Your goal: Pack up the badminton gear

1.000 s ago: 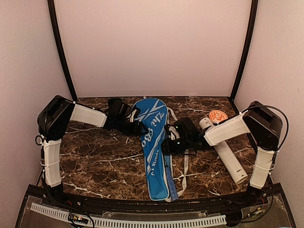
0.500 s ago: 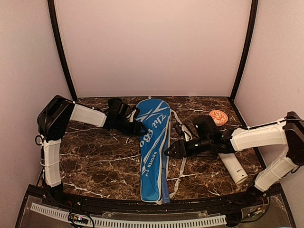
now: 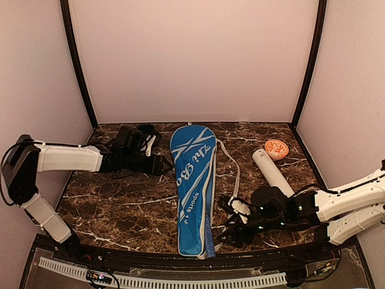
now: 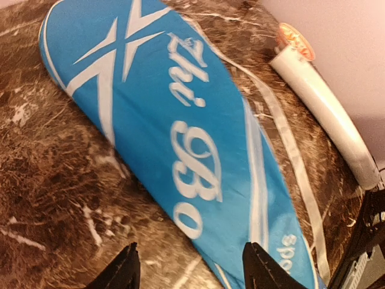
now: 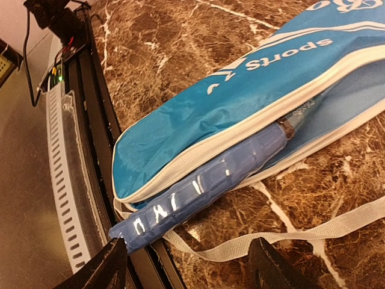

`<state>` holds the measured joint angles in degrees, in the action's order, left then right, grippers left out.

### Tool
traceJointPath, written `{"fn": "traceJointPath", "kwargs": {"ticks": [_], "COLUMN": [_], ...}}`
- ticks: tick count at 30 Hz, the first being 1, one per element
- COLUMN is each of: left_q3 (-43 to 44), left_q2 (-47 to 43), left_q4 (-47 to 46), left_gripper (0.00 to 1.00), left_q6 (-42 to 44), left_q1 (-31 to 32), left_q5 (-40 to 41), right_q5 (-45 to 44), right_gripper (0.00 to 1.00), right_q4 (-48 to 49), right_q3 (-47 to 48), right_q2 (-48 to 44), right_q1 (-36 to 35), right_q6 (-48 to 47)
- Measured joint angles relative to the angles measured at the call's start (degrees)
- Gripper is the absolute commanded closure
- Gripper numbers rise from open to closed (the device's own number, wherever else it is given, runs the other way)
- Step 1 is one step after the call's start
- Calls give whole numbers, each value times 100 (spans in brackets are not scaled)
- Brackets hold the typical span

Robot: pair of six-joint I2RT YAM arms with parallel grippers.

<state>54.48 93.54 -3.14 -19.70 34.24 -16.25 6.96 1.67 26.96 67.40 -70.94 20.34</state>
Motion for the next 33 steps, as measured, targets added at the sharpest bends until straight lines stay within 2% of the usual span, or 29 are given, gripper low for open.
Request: {"fn": "traceJointPath", "kwargs": {"ticks": [2, 5, 10, 13, 21, 30, 33], "left_q3": [-466, -909, -1394, -1370, -758, -149, -74], "left_q2": [-787, -1353, -1412, -1255, -269, 262, 417], "left_q4": [-22, -26, 168, 330, 973, 1823, 1910], "left_gripper": [41, 43, 44, 45, 44, 53, 52], "left_q6": [-31, -319, -1384, -2033, -3032, -3348, -3351], "left_q1": [518, 1547, 2994, 3571, 4258, 4356, 4382], "left_q5": [400, 828, 1665, 2072, 2590, 2962, 2964], "right_q5": [-221, -544, -1005, -1165, -1464, -1606, -1635], "right_gripper": [30, 30, 32, 33, 37, 39, 39], "right_q4": [2, 28, 153, 304, 688, 756, 754], "right_q3": [0, -9, -31, -31, 146, 164, 164], "right_q2": [59, 280, 667, 957, 1711, 1757, 1757], "right_q1": [-240, -577, -1084, -1213, -1394, -1410, -1410], "right_q6": [-63, -127, -170, -162, -52, 140, 153]}}
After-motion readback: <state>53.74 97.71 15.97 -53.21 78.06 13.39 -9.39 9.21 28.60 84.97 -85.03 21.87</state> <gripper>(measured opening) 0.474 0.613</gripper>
